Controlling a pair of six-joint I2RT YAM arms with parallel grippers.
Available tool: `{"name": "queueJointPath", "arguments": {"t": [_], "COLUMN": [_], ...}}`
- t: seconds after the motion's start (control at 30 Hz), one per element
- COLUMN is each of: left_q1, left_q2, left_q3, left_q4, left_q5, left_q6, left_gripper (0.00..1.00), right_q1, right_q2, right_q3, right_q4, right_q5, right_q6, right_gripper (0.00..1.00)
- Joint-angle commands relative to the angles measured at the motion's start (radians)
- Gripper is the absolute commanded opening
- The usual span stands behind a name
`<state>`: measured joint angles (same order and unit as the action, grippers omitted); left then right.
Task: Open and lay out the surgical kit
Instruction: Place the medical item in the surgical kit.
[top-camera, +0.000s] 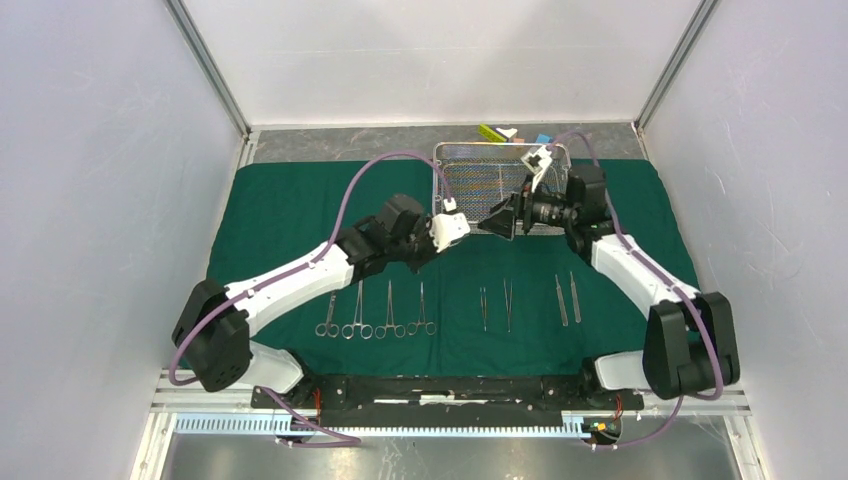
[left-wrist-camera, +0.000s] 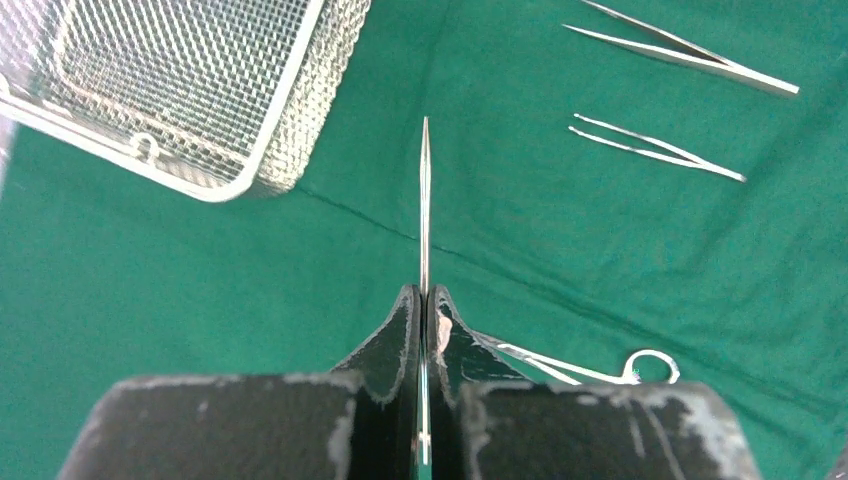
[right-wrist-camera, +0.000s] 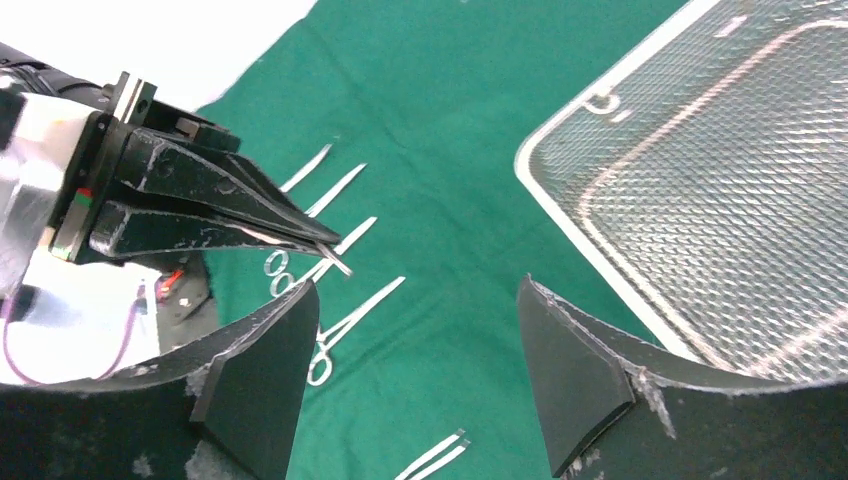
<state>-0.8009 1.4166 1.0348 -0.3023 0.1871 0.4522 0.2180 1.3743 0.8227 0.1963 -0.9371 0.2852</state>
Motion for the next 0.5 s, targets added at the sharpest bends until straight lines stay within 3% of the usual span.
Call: {"name": "queueJointPath", "arguments": {"t": [0.0, 0.13, 0.27, 0.47], "left_q1": [-0.004, -0.007, -0.018, -0.05], "left_q2": [-0.076, -0.085, -0.08, -0.077], "left_q3": [-0.08, -0.093, -0.125, -0.154], "left_q4": [0.135, 0.121, 0.148, 0.197], "left_q5": [-0.026, -0.065, -0.003, 0.033], "left_q6": [-0.301, -0.501, -0.682, -0.858], "left_gripper": [0.02, 0.02, 0.02, 0.02], "right_q1": [-0.073, -0.157, -0.212, -0.277], "right_q2": [-0.099, -0.158, -0.199, -0.252], "right_q3": [0.017, -0.007, -0.017, -0.017], "right_q4": [-0.124, -0.168, -0.245, -0.327], "right_q5": [0.081, 0.119, 0.175, 0.177], "right_q6": [-0.165, -0.222, -0.326, -0.442], "right_gripper": [0.81, 0.85, 0.86, 0.89]}}
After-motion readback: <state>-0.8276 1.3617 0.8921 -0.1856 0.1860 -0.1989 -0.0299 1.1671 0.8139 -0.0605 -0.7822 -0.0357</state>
